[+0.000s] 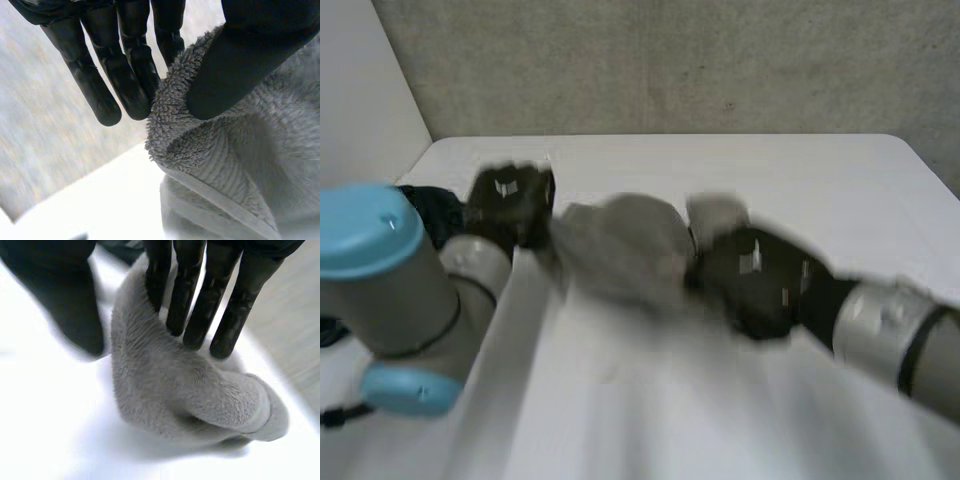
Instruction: Fold the laundry.
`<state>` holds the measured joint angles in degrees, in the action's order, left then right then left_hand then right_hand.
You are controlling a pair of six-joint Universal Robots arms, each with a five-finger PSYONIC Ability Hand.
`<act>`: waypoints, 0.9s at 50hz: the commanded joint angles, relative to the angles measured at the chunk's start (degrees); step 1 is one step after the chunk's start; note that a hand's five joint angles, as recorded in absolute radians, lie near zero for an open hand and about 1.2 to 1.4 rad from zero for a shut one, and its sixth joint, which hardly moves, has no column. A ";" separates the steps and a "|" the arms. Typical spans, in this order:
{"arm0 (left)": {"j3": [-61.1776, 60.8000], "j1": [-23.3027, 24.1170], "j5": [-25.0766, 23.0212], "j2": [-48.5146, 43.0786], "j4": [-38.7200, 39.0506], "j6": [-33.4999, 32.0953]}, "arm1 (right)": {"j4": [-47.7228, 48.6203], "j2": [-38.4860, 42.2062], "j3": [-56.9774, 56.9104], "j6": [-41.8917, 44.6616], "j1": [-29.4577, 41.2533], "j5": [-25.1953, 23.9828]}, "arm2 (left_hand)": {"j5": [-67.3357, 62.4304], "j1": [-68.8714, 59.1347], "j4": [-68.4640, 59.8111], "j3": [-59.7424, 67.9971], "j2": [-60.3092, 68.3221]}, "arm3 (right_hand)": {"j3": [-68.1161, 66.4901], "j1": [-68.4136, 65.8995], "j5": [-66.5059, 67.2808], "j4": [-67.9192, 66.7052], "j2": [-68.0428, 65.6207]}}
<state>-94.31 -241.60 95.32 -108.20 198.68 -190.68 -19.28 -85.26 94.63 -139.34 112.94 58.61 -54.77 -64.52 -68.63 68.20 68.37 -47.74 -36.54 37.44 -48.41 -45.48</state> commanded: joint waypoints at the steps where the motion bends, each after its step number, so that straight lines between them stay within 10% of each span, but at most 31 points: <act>1: -6.59 1.48 0.31 0.71 -1.37 -1.63 | -9.57 3.61 -4.09 5.34 -0.96 1.51 | -15.23 -15.48 -11.37 11.80 11.63 | 37.74 26.54 -37.44 38.41 35.48; 10: -8.17 1.66 0.40 6.86 -3.04 -1.63 | 3.63 6.77 -12.80 -12.63 -4.92 2.03 | -15.23 -15.48 -11.37 11.80 11.63 | 37.74 26.54 -37.44 38.41 35.48; 19: -10.63 1.74 0.40 10.73 -3.21 -1.72 | 1.62 21.00 -21.85 4.23 -2.64 3.17 | -15.23 -15.48 -11.37 11.80 11.63 | 37.74 26.54 -37.44 38.41 35.48; 26: -12.04 1.66 0.48 10.82 -3.30 -1.72 | -4.97 33.13 -32.22 14.97 -0.35 14.15 | -15.23 -15.48 -11.37 11.80 11.63 | 33.45 22.26 -33.16 34.12 31.19; 36: -12.30 1.30 0.48 10.64 -3.21 -1.72 | -0.33 42.11 -36.71 18.05 -0.26 17.06 | -15.23 -15.48 -11.37 11.80 11.63 | 12.11 0.92 -11.82 12.78 9.85; 40: -12.30 1.30 0.57 10.47 -3.21 -1.63 | 3.54 42.02 -36.45 17.09 -0.26 16.98 | -15.23 -15.48 -11.37 11.80 11.63 | -32.20 -43.39 32.49 -31.53 -34.46; 45: -11.69 1.22 0.57 10.82 -3.21 -1.72 | 8.55 38.78 -35.66 12.44 -0.70 17.68 | -15.23 -15.48 -11.37 11.80 11.63 | -32.26 -43.46 32.56 -31.59 -34.52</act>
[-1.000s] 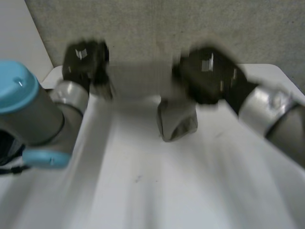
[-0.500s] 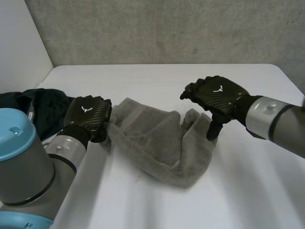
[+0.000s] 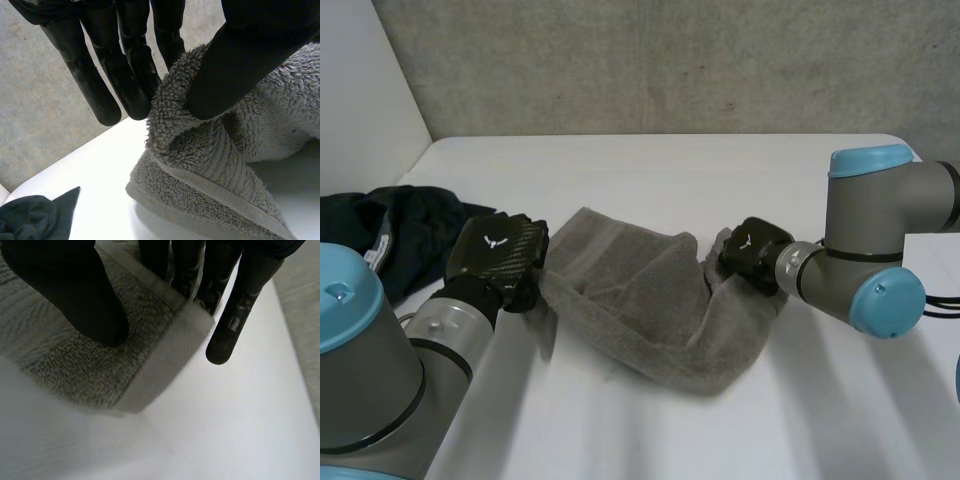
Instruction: Fold the laundry.
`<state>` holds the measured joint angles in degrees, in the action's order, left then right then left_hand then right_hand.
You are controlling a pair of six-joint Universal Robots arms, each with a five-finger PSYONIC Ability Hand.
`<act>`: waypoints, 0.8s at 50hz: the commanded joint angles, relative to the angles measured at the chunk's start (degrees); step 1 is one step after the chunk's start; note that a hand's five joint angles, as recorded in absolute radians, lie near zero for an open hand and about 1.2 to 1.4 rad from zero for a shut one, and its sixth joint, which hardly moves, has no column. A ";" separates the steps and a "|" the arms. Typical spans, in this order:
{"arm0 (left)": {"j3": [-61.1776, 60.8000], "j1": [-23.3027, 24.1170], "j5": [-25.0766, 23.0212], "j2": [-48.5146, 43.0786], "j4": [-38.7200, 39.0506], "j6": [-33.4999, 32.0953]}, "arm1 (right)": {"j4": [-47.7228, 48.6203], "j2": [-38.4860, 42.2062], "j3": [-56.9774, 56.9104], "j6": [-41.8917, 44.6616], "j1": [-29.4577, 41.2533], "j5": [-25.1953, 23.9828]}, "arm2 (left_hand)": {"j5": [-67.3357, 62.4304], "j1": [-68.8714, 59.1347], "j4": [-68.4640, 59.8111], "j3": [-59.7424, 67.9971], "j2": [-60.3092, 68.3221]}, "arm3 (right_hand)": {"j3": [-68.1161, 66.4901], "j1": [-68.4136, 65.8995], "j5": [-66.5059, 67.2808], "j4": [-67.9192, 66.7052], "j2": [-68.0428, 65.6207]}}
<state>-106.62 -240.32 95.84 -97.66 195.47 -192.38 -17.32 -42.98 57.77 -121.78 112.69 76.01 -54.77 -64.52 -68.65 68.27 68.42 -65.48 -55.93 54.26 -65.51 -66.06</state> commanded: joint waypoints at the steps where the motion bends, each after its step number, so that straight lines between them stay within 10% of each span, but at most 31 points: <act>1: 1.15 -0.24 0.05 0.62 0.00 -0.01 | 6.77 -6.30 1.29 -7.83 -0.80 0.19 | -15.23 -15.48 -11.35 11.73 11.58 | -14.52 -24.07 15.74 -14.49 -13.94; 20: 17.84 -6.13 -0.30 18.47 -5.27 -8.63 | -7.36 -40.15 -5.21 -19.29 -8.28 0.19 | -15.23 -15.48 -11.35 11.73 11.58 | -14.52 -24.07 15.74 -14.49 -13.94; 40: 21.80 -6.48 -2.76 -3.31 -13.36 -18.82 | -13.09 -27.26 -3.01 -19.55 -8.02 -0.25 | -15.23 -15.48 -11.35 11.73 11.58 | -14.52 -24.07 15.74 -14.49 -13.94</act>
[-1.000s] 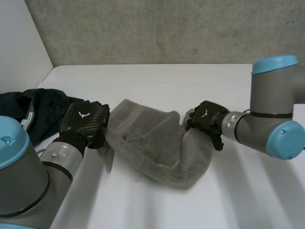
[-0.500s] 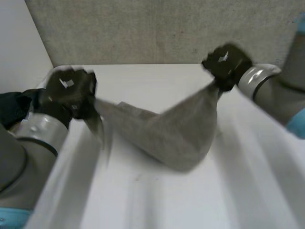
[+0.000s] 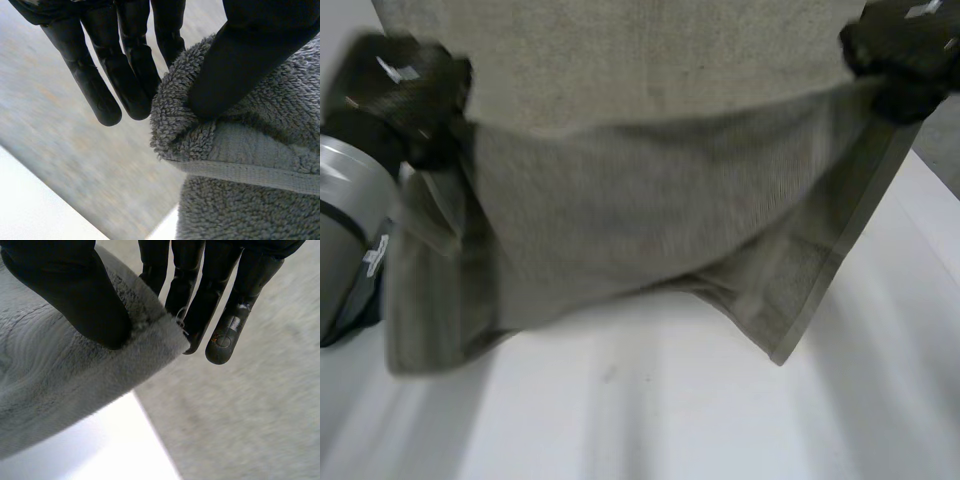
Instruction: Fold the laundry.
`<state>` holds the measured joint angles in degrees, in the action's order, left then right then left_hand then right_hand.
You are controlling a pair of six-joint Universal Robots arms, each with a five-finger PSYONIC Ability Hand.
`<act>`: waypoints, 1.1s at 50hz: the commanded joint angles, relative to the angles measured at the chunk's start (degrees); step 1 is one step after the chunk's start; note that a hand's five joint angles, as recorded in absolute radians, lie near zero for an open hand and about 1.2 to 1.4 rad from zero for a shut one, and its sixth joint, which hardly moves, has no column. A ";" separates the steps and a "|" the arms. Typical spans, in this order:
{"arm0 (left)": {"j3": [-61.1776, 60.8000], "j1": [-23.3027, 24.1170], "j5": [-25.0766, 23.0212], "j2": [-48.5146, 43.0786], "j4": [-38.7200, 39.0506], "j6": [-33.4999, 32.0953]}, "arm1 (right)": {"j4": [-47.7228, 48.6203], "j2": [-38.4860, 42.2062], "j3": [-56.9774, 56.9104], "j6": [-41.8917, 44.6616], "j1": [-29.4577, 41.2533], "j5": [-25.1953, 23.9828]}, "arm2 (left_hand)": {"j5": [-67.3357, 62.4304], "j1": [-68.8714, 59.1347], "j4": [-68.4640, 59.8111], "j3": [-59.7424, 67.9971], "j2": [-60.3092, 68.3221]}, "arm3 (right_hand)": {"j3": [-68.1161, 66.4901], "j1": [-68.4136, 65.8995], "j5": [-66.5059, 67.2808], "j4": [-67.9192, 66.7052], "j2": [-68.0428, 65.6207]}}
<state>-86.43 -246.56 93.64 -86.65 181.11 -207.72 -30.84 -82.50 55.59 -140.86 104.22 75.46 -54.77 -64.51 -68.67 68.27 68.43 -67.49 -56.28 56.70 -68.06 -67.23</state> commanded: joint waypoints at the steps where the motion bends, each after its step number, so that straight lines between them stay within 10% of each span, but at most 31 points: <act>1: 2.31 -0.24 -0.57 -15.73 1.44 -3.57 | 0.60 13.49 -1.44 -0.64 0.46 0.48 | -15.23 -15.49 -11.33 11.73 11.57 | -12.51 -23.72 13.30 -11.94 -12.77; 10: 17.67 -0.33 -0.57 -29.18 15.38 -10.40 | 11.38 27.65 -18.02 -11.42 0.64 2.67 | -15.23 -15.49 -11.33 11.73 11.57 | -12.51 -23.72 13.30 -11.94 -12.77; 20: 26.66 -0.15 -0.22 -25.15 36.86 -14.56 | 38.64 23.89 -25.09 -21.03 0.29 6.89 | -15.23 -15.49 -11.33 11.73 11.57 | -12.51 -23.72 13.30 -11.94 -12.77; 34: -5.12 0.02 -0.74 -13.55 34.93 -11.22 | 38.66 6.40 11.18 -19.80 -0.59 0.23 | -15.23 -15.49 -11.33 11.73 11.57 | -12.51 -23.72 13.30 -11.94 -12.77; 50: -25.63 -0.24 -0.57 -23.39 34.49 -11.30 | 38.22 3.92 51.97 -5.66 -9.65 -13.14 | -15.23 -15.49 -11.33 11.73 11.57 | -12.51 -23.72 13.30 -11.94 -12.77; 55: -25.64 0.02 -0.57 -22.95 33.43 -11.13 | 38.22 5.25 53.83 -3.01 -9.82 -13.23 | 21.85 21.59 25.75 -25.36 -25.51 | -12.51 -23.72 13.30 -11.94 -12.77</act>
<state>-112.27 -246.77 93.04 -109.47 215.55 -218.99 7.31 -78.78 106.74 -146.62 94.54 62.38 -46.91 -55.45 -57.08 57.13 57.09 -67.49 -56.28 56.81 -68.07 -67.23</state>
